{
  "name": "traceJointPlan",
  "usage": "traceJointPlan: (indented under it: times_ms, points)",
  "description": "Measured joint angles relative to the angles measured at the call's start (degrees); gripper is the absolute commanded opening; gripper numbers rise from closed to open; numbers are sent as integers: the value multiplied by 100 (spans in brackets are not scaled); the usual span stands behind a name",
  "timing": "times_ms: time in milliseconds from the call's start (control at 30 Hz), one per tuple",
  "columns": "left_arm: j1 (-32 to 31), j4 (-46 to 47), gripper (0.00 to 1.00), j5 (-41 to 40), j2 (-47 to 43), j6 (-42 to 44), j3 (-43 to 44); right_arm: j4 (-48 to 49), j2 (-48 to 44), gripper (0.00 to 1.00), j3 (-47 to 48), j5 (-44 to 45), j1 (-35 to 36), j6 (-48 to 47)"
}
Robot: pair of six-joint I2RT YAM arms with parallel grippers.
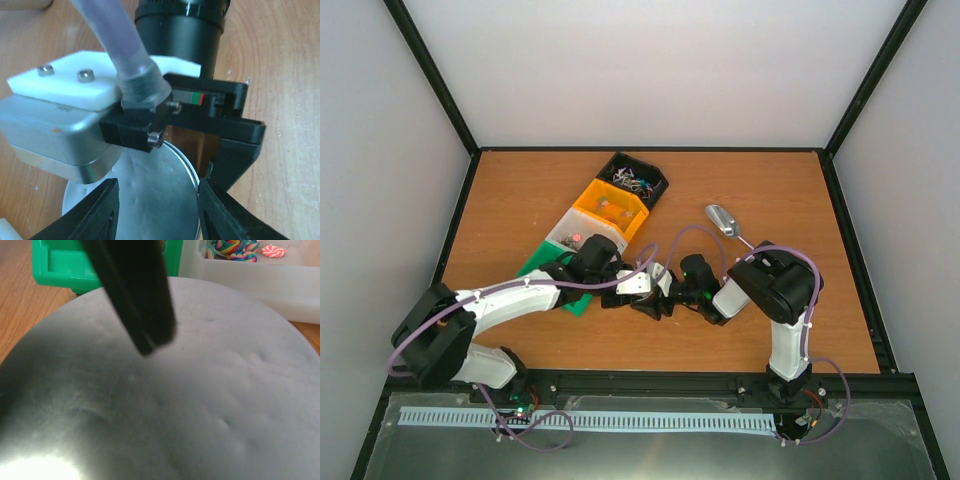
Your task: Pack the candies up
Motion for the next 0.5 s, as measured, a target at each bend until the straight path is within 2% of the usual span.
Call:
traceJointPlan:
  times_ms: [133, 500]
  points:
    - [-13, 61, 42, -162, 162, 48, -2, -4, 0, 26, 0, 4, 0, -13]
    - [138, 138, 27, -424, -105, 450, -352, -13, 0, 25, 22, 94, -9, 33]
